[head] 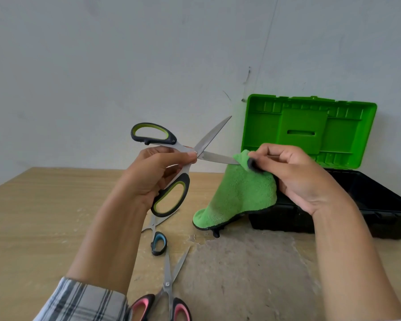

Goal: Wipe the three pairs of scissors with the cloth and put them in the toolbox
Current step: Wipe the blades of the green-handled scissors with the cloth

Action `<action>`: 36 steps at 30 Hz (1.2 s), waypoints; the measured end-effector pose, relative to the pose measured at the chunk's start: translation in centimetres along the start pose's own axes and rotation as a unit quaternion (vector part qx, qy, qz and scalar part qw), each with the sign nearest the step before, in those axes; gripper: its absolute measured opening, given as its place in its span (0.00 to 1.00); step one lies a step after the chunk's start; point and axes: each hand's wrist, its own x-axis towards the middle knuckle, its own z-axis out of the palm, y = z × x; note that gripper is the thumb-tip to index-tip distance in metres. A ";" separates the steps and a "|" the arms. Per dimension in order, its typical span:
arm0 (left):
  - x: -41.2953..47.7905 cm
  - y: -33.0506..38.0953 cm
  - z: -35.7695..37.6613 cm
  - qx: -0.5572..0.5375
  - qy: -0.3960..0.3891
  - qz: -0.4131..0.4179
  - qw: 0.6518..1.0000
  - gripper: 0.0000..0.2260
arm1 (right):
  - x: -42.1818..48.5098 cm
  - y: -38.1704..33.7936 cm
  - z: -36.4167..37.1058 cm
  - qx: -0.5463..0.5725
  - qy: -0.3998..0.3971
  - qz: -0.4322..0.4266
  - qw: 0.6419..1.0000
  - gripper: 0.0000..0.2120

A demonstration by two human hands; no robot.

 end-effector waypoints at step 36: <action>0.6 0.1 -2.4 0.087 0.056 0.054 0.993 0.07 | -0.2 -0.4 -1.9 -0.112 0.147 -0.027 0.982 0.07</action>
